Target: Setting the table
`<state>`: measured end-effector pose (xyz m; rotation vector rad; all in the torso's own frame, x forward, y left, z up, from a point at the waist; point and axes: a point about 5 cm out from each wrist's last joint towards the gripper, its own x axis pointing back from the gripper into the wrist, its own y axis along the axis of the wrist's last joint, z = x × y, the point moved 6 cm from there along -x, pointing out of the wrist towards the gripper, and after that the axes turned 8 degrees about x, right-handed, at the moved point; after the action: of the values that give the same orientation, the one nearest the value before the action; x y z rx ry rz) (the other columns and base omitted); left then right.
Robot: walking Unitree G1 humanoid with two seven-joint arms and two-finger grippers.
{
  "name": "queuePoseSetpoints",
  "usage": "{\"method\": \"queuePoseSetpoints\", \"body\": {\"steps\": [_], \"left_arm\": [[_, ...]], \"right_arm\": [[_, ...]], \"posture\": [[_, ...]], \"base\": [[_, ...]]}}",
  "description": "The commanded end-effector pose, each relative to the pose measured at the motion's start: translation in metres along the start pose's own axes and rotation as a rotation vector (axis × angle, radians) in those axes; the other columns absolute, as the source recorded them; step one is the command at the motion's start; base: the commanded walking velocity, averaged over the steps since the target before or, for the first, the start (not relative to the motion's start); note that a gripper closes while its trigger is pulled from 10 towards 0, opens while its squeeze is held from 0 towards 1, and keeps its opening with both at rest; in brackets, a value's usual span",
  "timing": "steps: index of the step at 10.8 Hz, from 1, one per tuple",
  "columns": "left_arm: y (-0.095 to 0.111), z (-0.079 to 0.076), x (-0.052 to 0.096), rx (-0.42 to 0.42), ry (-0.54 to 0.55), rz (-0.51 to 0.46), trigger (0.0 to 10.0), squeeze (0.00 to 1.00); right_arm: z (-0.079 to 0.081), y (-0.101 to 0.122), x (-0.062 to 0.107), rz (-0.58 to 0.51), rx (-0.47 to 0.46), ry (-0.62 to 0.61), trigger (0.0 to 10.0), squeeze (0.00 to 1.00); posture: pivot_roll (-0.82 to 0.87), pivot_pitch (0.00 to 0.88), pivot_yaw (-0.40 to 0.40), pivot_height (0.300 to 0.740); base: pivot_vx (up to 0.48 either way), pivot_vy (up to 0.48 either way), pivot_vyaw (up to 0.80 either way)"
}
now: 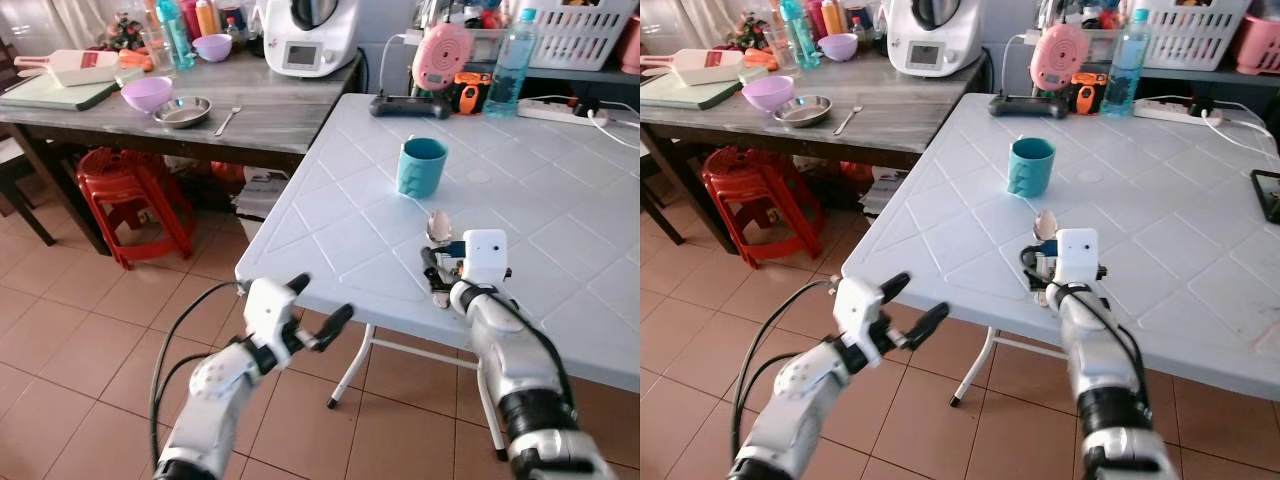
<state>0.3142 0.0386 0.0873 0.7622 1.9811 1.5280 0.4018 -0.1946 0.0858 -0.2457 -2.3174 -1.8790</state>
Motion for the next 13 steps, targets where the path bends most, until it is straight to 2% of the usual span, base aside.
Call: {"method": "queuePoseSetpoints", "body": {"steps": [1,3,6,7,10,12,13], "left_arm": [[0.003,-0.003,-0.001,-0.014,-0.027,0.002,10.0,0.0],[-0.002,-0.005,-0.001,-0.015,-0.042,0.02,10.0,0.0],[-0.003,-0.009,-0.001,-0.011,-0.045,0.023,10.0,0.0],[-0.004,-0.006,0.003,-0.01,-0.031,0.026,10.0,0.0],[-0.005,-0.005,0.007,-0.014,-0.032,0.034,10.0,0.0],[-0.003,-0.009,0.004,-0.005,-0.049,0.027,10.0,0.0],[-0.004,-0.011,0.003,0.001,-0.058,0.025,10.0,0.0]], "right_arm": [[0.003,0.002,-0.004,0.005,-0.012,0.015,10.0,0.0],[0.004,-0.005,-0.009,0.039,-0.04,0.048,10.0,0.0],[0.02,-0.006,-0.015,0.061,-0.007,0.123,10.0,0.0],[0.024,-0.004,-0.017,0.061,-0.002,0.139,0.0,0.0],[0.025,-0.011,-0.019,0.111,0.016,0.138,0.0,0.0],[0.013,-0.016,-0.02,0.134,0.01,0.089,0.0,0.0],[0.012,-0.018,-0.02,0.141,-0.014,0.097,0.0,0.0]], "posture": [[-0.05,0.014,0.061,0.74],[-0.05,0.014,0.064,0.74],[-0.04,0.016,0.065,0.74],[-0.03,0.017,0.065,0.74],[-0.02,0.016,0.061,0.74],[-0.02,0.015,0.064,0.74],[-0.03,0.016,0.068,0.74]], "base": [[0.0,0.0,0.0],[0.0,0.0,0.0],[0.0,0.0,0.0],[0.0,0.0,0.0],[0.0,0.0,0.0],[0.0,0.0,0.0],[0.0,0.0,0.0]]}}
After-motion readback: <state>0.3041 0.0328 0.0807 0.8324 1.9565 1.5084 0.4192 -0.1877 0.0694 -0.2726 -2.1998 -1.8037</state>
